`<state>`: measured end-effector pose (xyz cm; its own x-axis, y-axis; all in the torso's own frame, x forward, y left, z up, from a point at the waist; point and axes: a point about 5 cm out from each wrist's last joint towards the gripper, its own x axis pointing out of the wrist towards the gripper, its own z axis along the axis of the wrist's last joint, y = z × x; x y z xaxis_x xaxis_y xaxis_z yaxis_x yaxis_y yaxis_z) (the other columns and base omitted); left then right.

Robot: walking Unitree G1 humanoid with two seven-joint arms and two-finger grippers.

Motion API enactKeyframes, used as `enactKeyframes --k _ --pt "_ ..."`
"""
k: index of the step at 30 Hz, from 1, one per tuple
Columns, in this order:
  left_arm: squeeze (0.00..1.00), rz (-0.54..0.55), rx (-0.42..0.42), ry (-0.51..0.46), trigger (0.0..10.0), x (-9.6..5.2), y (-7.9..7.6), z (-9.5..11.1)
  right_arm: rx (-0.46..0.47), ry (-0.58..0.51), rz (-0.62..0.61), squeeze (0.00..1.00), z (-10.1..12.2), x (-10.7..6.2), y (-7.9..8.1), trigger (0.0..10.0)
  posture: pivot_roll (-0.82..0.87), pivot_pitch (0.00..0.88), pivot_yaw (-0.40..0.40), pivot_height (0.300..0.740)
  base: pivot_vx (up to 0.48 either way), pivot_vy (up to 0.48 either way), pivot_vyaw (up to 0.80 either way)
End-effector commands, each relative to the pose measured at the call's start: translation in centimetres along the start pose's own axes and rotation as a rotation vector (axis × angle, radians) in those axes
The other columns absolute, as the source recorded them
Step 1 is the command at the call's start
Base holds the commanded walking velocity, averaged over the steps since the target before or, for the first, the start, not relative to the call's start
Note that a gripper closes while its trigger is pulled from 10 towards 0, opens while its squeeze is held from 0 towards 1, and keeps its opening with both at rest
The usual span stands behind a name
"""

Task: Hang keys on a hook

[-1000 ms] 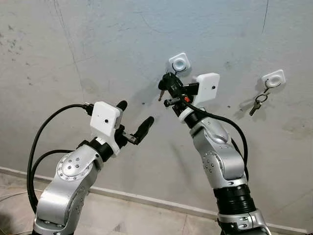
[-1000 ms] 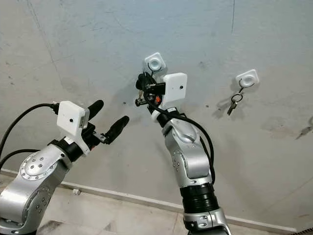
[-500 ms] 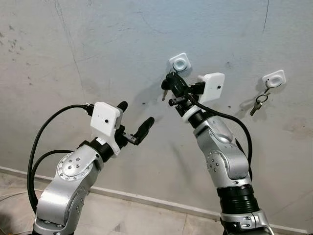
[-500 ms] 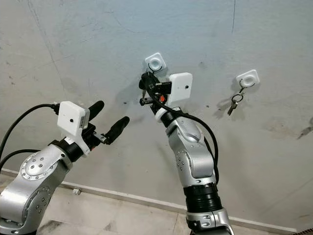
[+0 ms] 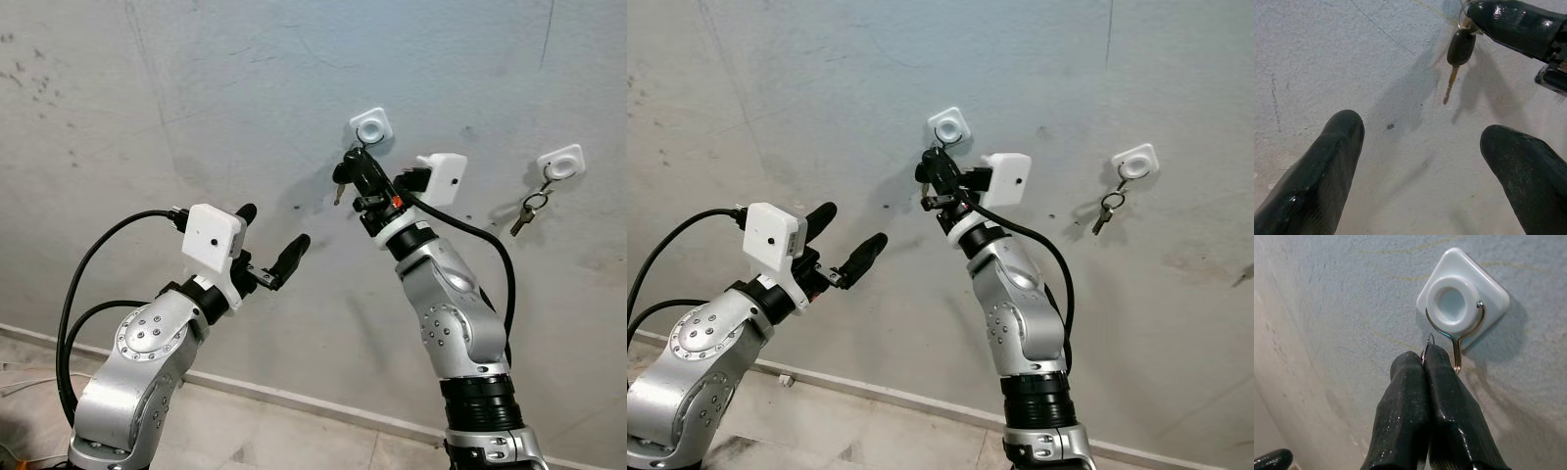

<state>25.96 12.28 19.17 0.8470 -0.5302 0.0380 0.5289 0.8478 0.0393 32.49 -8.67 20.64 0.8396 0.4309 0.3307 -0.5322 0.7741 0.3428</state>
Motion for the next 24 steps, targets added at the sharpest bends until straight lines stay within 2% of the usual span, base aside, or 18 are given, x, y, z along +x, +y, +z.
enactKeyframes --k 1,8,18,24 --pt "0.0 -0.011 -0.002 -0.006 10.0 0.0 -0.1 0.3 0.056 0.06 -0.082 0.0 -1.4 -1.2 -1.6 10.0 0.26 0.0 -0.031 0.74 0.0 0.0 0.0" --pt "0.0 -0.012 -0.006 -0.005 10.0 0.0 -0.1 0.2 0.098 0.056 -0.097 0.0 -1.6 -1.8 -1.8 10.0 0.26 0.0 -0.029 0.74 0.0 0.0 0.0" --pt "0.0 -0.018 -0.009 -0.005 10.0 0.1 -0.2 0.3 0.221 0.047 -0.148 0.0 -2.0 -2.9 -2.6 10.0 0.26 0.0 -0.031 0.74 0.0 0.0 0.0" --pt "0.0 -0.018 -0.009 -0.006 10.0 0.2 -0.2 0.3 0.233 0.041 -0.171 0.0 -2.0 -3.3 -2.9 10.0 0.26 0.0 -0.03 0.74 0.0 0.0 0.0"
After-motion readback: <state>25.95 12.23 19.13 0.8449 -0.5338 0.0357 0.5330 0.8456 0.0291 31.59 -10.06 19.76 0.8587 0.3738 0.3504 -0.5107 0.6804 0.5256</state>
